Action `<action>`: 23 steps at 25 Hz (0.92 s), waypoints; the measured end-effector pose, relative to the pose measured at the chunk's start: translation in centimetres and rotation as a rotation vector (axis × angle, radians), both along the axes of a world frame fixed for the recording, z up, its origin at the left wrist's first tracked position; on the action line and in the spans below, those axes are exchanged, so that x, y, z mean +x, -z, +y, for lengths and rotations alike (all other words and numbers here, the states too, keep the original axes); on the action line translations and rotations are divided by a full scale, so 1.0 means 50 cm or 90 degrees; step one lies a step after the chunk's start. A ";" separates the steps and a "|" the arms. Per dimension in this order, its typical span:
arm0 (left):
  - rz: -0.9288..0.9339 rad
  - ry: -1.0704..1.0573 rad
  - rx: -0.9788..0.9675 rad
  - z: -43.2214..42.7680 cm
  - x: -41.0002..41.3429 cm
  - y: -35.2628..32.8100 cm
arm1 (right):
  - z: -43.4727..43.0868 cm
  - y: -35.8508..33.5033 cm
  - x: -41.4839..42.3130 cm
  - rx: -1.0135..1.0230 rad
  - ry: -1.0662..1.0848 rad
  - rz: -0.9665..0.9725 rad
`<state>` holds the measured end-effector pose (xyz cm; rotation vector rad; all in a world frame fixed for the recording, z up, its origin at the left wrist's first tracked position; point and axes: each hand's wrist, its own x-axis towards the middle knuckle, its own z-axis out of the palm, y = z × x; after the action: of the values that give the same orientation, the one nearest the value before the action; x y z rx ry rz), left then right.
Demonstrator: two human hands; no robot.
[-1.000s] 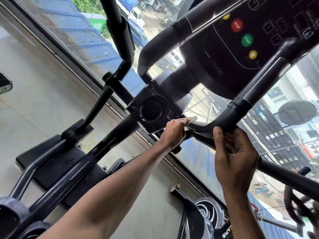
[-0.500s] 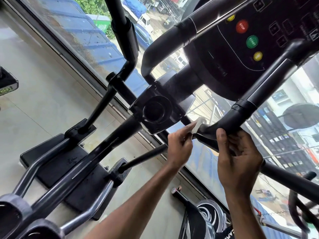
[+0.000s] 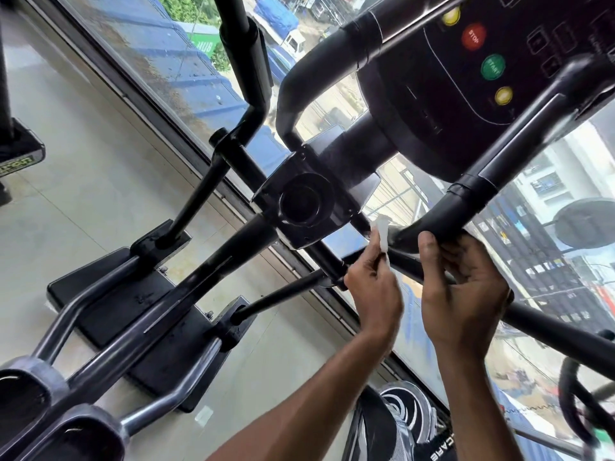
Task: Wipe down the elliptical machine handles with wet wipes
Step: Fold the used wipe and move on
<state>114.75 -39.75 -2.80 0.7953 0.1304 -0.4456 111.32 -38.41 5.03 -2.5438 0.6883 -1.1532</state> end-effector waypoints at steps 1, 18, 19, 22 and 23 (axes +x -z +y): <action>-0.031 -0.004 -0.004 0.017 -0.020 -0.006 | -0.001 0.000 0.000 -0.008 0.003 0.002; -0.552 -0.141 0.131 0.115 0.053 -0.069 | -0.032 -0.038 -0.034 0.048 -0.077 0.091; -0.565 -0.143 0.137 0.116 0.060 -0.076 | -0.031 -0.038 -0.035 0.058 -0.084 0.090; -0.596 -0.165 0.171 0.122 0.057 -0.050 | -0.027 -0.039 -0.034 0.094 -0.101 0.074; -0.601 -0.174 0.181 0.125 0.053 -0.035 | -0.026 -0.040 -0.032 0.104 -0.104 0.071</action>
<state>117.39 -33.51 -1.03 1.1755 -0.5827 0.2402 109.70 -39.72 7.01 -2.4868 0.5619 -0.8703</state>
